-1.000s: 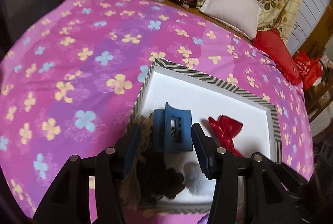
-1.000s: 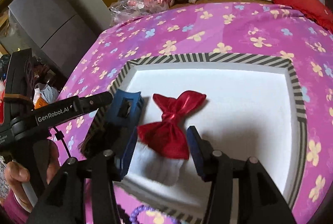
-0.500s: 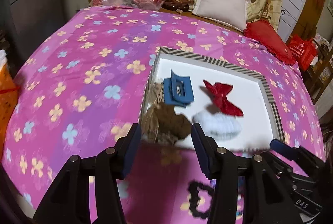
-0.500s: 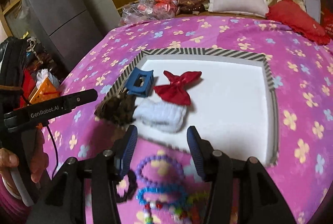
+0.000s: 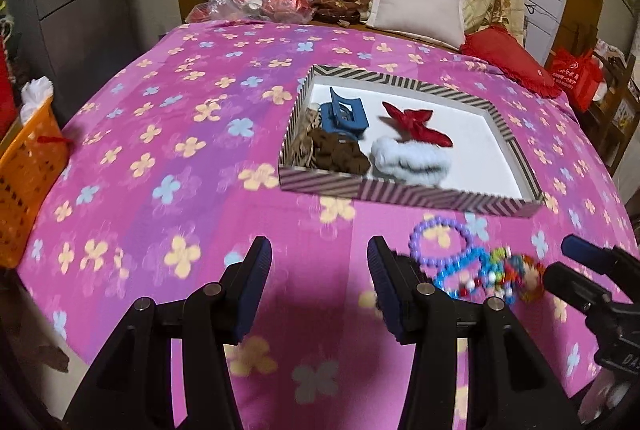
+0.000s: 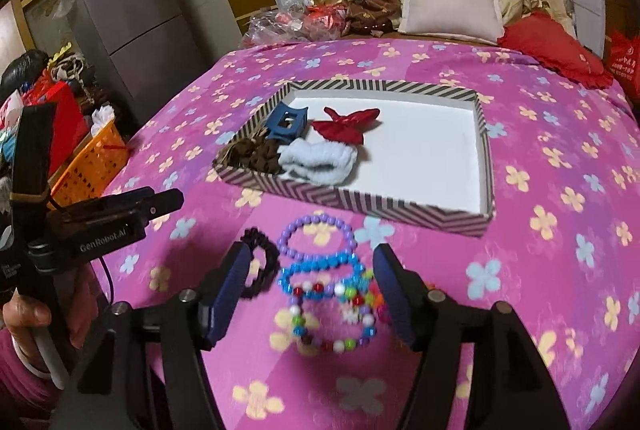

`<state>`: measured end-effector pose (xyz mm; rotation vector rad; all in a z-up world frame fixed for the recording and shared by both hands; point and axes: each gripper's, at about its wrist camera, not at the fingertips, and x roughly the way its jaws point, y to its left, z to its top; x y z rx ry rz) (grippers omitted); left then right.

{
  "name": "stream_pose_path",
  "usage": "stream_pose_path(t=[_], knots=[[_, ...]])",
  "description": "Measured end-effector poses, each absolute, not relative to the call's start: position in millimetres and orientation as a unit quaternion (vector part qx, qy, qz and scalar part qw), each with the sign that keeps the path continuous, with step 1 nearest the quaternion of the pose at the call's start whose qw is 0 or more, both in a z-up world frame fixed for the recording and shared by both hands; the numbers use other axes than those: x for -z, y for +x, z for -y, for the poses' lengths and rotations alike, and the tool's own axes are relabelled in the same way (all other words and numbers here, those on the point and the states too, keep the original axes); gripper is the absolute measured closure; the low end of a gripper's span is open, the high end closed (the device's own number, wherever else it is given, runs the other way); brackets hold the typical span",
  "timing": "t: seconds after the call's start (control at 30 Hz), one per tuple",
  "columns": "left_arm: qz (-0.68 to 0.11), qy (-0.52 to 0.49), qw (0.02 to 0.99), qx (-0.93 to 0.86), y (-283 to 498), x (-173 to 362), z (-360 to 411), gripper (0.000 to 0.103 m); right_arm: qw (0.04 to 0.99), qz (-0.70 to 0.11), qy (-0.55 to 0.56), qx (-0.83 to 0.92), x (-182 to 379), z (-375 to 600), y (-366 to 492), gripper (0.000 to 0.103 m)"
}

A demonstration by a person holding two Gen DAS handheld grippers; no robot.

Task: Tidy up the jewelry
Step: 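Withdraw both grippers from the box toward the beaded bracelets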

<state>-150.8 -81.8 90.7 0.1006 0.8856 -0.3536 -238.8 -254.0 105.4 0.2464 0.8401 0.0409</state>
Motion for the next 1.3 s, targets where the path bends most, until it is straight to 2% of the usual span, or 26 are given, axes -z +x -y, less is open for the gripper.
stream_pose_path(t=[0.43,1.3], knots=[[-0.4,0.06,0.898,0.171,-192.5,-90.0,80.7,0.054,0.906,-0.403,0.126,-0.012,-100.2,242.6,-274.0,0.033],[-0.411,0.056,0.895,0.165,-195.1,-73.7,80.8,0.054,0.909,-0.404,0.101,-0.006,-92.5,236.8,-278.4,0.033]])
